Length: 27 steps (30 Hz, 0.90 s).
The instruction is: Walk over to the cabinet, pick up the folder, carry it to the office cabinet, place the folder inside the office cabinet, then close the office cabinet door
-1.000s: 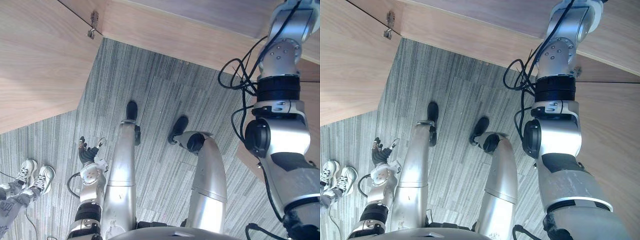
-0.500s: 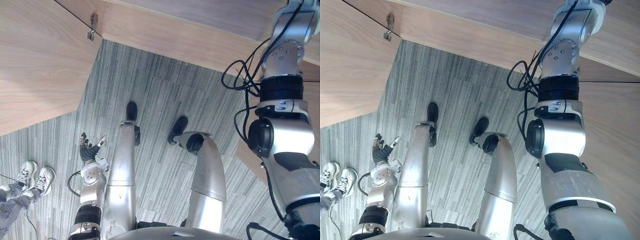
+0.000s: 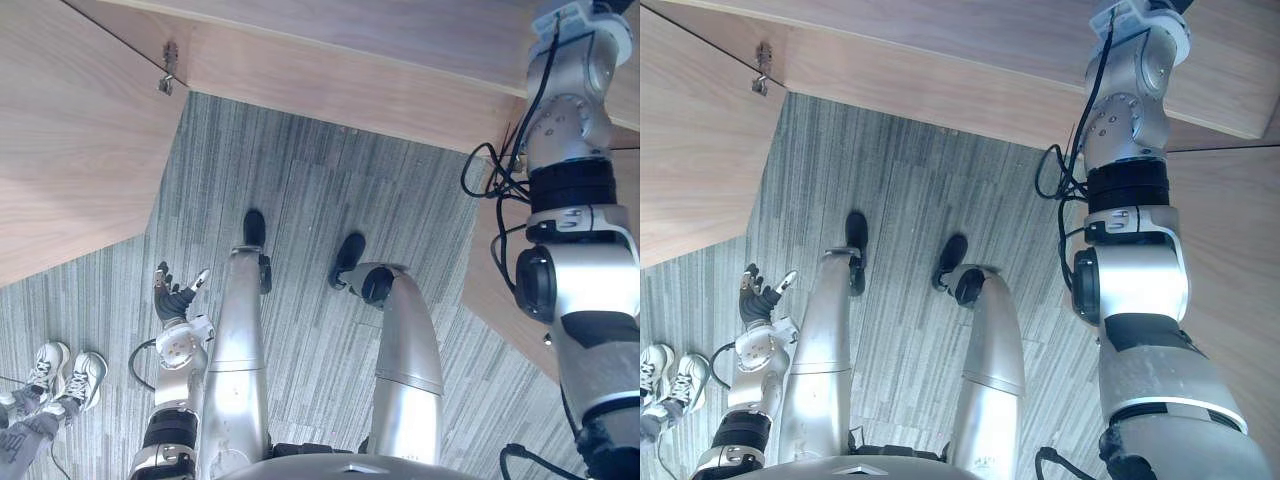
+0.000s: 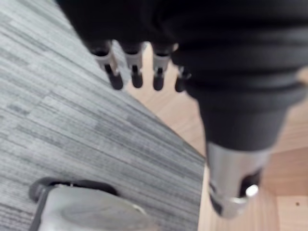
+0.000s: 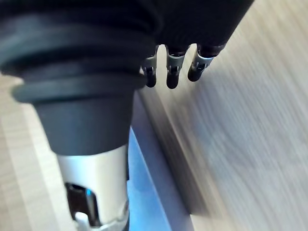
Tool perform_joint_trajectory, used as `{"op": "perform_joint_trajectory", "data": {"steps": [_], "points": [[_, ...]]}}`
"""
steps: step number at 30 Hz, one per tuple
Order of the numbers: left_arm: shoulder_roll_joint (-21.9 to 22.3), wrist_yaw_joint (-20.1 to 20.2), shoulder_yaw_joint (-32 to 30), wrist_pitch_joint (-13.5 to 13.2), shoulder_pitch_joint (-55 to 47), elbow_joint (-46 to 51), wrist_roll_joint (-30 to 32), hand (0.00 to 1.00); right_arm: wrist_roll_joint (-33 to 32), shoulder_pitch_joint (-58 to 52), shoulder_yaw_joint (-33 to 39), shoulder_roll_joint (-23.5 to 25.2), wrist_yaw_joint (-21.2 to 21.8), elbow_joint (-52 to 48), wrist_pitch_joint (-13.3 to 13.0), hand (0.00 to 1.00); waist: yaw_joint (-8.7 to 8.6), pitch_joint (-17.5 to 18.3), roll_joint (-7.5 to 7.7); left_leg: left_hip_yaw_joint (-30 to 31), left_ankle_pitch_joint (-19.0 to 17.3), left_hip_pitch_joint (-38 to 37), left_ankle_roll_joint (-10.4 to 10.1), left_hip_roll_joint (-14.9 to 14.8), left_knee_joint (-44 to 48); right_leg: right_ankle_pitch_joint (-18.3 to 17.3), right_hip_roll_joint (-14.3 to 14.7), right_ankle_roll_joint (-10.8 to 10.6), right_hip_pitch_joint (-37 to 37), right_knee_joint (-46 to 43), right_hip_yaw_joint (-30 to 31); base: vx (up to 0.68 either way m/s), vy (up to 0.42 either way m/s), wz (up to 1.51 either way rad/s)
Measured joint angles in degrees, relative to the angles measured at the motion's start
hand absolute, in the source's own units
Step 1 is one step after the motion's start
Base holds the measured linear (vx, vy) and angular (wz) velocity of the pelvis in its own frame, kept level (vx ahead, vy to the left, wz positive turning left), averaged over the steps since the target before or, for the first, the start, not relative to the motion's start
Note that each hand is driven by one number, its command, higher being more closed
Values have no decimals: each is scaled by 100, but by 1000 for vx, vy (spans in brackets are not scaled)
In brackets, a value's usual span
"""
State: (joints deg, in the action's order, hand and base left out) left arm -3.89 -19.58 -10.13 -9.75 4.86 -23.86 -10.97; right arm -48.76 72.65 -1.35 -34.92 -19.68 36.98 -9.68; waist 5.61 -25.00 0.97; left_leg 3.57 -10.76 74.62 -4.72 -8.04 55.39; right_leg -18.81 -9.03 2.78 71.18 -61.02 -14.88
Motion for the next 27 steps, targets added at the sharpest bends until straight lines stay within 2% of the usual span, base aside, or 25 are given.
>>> {"op": "perform_joint_trajectory", "data": {"steps": [4,9,12,16,19,21,27], "points": [[-65,51,-11,29,5,-43,7,0,219,-3,-103,-138,166,32,128,0,-47,-5,9,-45,8,-44,15,-58,-61,112,53,44,-38,135,22,10,30,-12],[-100,170,-69,73,7,-177,7,0,449,-9,-316,-192,417,224,267,0,-78,-5,9,-62,-11,-142,45,-102,-98,136,116,-1,-150,254,31,6,29,-6],[-137,294,-72,108,6,-206,8,0,676,-12,-715,-456,557,215,319,0,-83,-6,11,-103,2,-153,64,-122,-148,182,136,-14,-150,327,44,-2,26,-6],[-196,387,-81,126,15,-203,9,0,1492,-73,-1022,-767,754,33,418,0,-115,-6,11,-129,-13,-179,89,-172,-149,270,189,9,-178,409,79,11,32,-9],[-263,503,-99,211,119,-208,11,0,2171,-227,-1313,-1093,866,-551,502,0,-123,-6,11,-191,-20,-191,100,-226,-153,317,243,-9,-189,474,105,5,34,-12],[-328,547,-105,262,277,-214,29,0,2682,-265,-1442,-1126,958,-923,509,0,-159,-6,11,-208,-23,-244,107,-251,-166,332,266,-27,-228,510,127,-4,27,-9],[-337,619,-130,328,469,-169,115,0,3478,-786,-1450,-1311,976,-1922,552,0,-178,-4,14,-239,-39,-282,131,-283,-182,334,310,-62,-285,605,134,-6,28,-4]]}}
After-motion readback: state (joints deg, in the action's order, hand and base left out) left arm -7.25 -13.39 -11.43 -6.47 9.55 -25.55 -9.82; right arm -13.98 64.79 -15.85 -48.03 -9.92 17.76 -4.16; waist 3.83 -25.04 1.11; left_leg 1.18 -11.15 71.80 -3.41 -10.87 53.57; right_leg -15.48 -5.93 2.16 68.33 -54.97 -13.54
